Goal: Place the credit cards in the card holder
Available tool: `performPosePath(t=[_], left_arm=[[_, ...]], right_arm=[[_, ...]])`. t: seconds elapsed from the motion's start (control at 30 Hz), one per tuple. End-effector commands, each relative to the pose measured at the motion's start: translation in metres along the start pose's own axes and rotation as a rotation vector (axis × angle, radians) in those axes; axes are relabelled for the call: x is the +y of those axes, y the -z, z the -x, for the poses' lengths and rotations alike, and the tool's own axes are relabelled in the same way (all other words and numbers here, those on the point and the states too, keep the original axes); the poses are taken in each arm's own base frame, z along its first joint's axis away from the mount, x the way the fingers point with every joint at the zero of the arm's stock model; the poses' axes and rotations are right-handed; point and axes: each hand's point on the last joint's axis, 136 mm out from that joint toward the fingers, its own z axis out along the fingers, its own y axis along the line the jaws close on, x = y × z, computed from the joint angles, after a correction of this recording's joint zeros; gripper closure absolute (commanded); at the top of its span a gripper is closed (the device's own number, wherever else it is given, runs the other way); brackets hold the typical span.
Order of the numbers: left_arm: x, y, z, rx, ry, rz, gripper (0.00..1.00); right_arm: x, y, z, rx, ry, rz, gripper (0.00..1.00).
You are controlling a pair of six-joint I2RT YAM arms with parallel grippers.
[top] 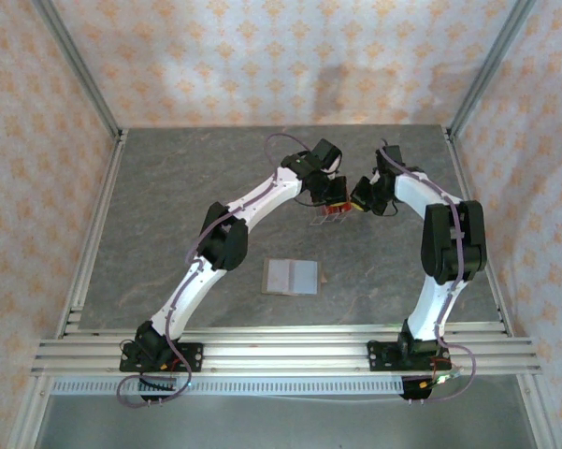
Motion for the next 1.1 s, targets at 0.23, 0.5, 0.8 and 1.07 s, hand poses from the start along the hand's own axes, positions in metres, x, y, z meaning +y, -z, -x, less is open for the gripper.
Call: performPosePath(t=[0.23,0.5,0.8,1.07], left_arm=[[0.018,0.011,-0.020,0.025,-0.003,0.094,1.00],[0.021,0.015,-0.027,0.031,0.011,0.086,1.00],[0.017,0.011,-0.030,0.039,0.046,0.015,1.00],[0.016,0.012,-0.030,0.039,0.057,-0.018,1.00]], right_arm=[[0.017,-0.017,-0.040,0.099,0.014,0.069,0.99],[0.028,-0.014,-0.050,0.112,0.033,0.095,0.98],[0.010,0.000,-0.037,0.038,0.014,0.016,0.86],[0.013,0.005,-0.032,0.027,0.012,0.039,0.88]])
